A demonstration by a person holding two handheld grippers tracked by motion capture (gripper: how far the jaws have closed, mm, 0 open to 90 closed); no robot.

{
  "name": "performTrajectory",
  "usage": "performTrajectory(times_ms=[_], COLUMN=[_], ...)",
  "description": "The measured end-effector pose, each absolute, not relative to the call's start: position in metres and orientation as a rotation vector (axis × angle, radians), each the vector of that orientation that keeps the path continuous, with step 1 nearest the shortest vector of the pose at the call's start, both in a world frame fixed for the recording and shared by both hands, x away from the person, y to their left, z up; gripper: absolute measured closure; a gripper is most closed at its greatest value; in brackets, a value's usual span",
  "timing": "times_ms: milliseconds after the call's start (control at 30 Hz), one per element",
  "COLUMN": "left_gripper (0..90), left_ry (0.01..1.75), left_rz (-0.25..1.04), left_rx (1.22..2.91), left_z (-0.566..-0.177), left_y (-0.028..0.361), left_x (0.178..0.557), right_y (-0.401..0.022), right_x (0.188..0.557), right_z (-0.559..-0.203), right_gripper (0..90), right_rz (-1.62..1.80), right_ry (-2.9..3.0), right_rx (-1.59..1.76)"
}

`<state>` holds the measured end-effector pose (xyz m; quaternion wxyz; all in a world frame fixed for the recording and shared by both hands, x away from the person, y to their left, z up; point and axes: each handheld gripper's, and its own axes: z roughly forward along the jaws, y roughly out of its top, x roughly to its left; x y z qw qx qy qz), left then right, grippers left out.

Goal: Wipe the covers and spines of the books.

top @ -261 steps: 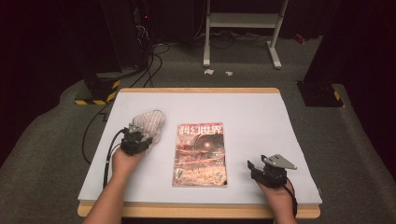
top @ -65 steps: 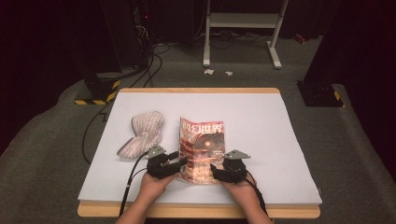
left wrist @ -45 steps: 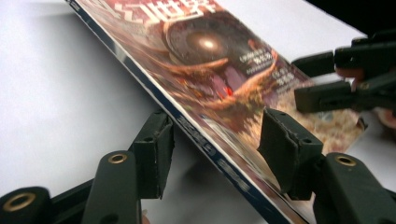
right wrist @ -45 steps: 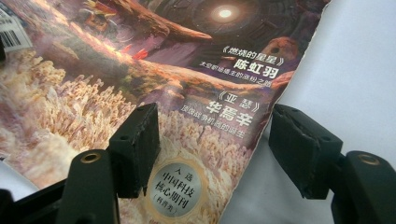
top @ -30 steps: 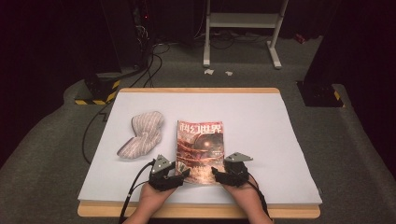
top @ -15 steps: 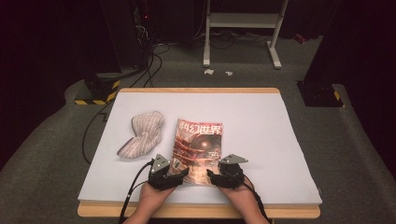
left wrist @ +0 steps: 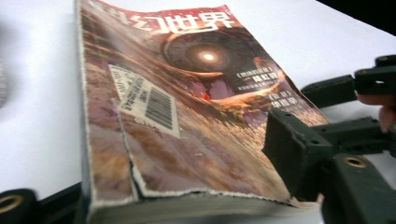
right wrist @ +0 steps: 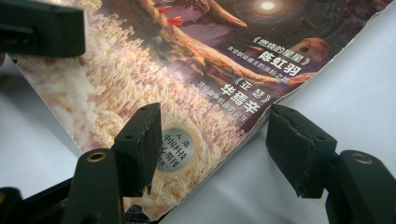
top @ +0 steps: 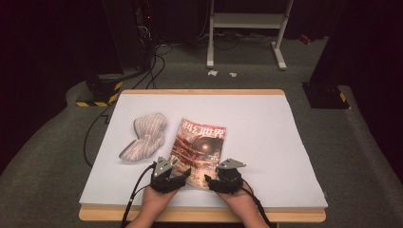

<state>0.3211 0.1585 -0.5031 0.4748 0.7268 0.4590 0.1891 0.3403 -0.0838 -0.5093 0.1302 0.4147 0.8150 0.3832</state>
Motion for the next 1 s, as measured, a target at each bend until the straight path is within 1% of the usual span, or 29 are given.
performTrajectory(times_ms=[100, 267, 400, 467, 500, 633, 800, 867, 1000], left_gripper=[49.4, 55.1, 58.4, 61.7, 61.7, 66.5, 70.2, 72.9, 75.6], left_ry=[1.131, 1.149, 1.158, 1.166, 1.17, 1.187, 1.197, 1.201, 1.202], left_rz=[0.457, 0.436, 0.427, 0.429, 0.429, 0.421, 0.424, 0.428, 0.438], left_rx=[1.763, 1.755, 1.756, 1.751, 1.751, 1.745, 1.744, 1.741, 1.729], left_z=[-0.502, -0.5, -0.5, -0.501, -0.501, -0.501, -0.502, -0.503, -0.503], left_y=[0.163, 0.17, 0.174, 0.175, 0.176, 0.179, 0.182, 0.183, 0.184], left_x=[0.323, 0.328, 0.331, 0.333, 0.334, 0.337, 0.339, 0.341, 0.342], right_y=[-0.083, -0.087, -0.094, -0.103, -0.103, -0.123, -0.136, -0.143, -0.15], right_x=[0.34, 0.342, 0.344, 0.346, 0.346, 0.347, 0.349, 0.346, 0.342], right_z=[-0.51, -0.508, -0.505, -0.501, -0.501, -0.494, -0.491, -0.494, -0.5], right_gripper=[36.0, 36.4, 36.6, 37.2, 37.2, 38.9, 38.9, 39.6, 41.0], right_rz=[1.124, 1.124, 1.11, 1.121, 1.121, 1.124, 1.09, 1.045, 1.031], right_ry=[2.374, 2.356, 2.318, 2.279, 2.279, 2.213, 2.182, 2.169, 2.164], right_rx=[1.2, 1.192, 1.186, 1.193, 1.193, 1.186, 1.201, 1.173, 1.171])
